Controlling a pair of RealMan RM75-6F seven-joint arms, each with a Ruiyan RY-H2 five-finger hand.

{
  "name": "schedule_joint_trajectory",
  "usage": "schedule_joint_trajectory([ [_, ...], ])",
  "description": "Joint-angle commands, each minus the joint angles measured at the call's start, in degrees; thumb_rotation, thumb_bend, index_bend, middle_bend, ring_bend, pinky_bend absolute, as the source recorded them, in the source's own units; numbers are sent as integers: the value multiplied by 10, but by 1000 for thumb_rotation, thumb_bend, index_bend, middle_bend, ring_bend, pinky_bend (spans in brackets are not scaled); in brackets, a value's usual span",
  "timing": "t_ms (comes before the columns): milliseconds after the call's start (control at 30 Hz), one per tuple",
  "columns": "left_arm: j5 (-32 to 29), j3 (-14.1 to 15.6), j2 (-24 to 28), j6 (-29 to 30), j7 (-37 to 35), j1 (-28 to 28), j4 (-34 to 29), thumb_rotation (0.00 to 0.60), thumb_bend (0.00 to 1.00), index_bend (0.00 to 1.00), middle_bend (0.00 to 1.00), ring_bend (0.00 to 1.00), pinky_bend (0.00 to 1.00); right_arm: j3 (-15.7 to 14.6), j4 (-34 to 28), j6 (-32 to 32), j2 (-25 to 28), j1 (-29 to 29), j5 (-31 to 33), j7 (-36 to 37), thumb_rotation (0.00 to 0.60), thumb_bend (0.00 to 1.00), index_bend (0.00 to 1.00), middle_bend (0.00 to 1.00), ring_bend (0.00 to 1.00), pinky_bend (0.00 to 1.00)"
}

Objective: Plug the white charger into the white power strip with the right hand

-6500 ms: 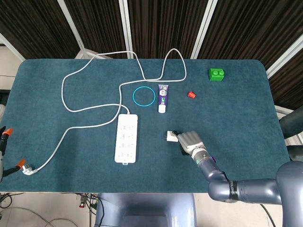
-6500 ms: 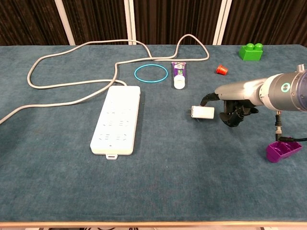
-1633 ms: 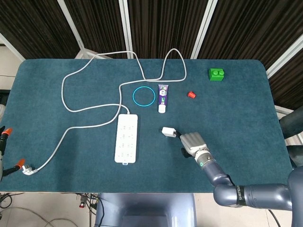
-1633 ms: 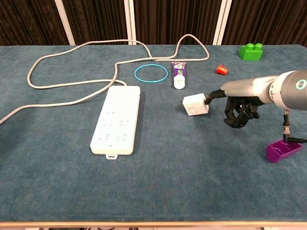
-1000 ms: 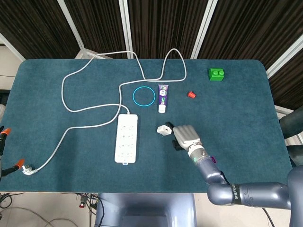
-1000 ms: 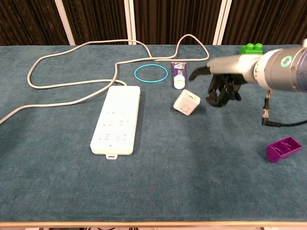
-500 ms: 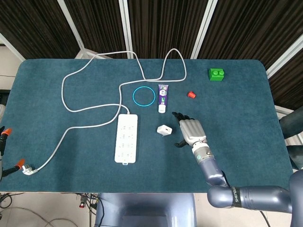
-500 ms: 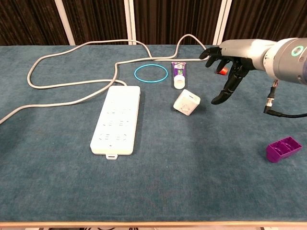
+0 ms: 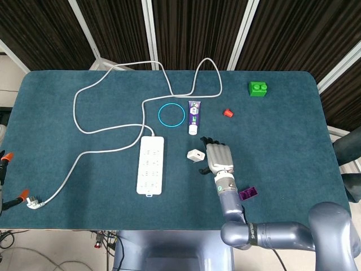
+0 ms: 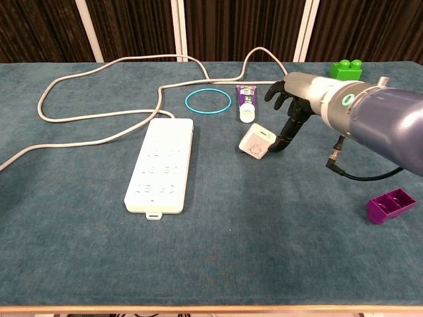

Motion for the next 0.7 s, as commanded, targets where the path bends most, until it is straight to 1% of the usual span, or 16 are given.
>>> schedule_joint_trajectory([
  [33, -1, 0, 0, -3, 1, -1, 1, 600, 154, 104, 0, 0, 0, 18, 22, 5, -18, 8, 19, -16, 600, 261, 213, 260, 287, 280],
  [100, -2, 0, 0, -4, 1, -2, 1, 600, 154, 104, 0, 0, 0, 29, 36, 8, -27, 14, 27, -26, 600, 297, 241, 296, 312, 280],
  [167, -2, 0, 0, -4, 2, -2, 1, 600, 154, 103, 0, 0, 0, 39, 52, 13, -37, 20, 34, -40, 600, 312, 260, 316, 325, 280],
  [367, -3, 0, 0, -5, 3, -2, 0, 600, 154, 104, 0, 0, 0, 68, 83, 8, -65, 28, 71, -65, 600, 315, 301, 361, 344, 280],
  [567, -7, -2, 0, -6, 2, -3, 0, 600, 154, 104, 0, 0, 0, 77, 99, 4, -86, 27, 72, -74, 600, 315, 303, 366, 348, 280],
  [700, -8, -1, 1, -8, 2, -3, 0, 600, 154, 104, 0, 0, 0, 83, 117, 7, -102, 27, 61, -71, 600, 329, 326, 379, 364, 280],
])
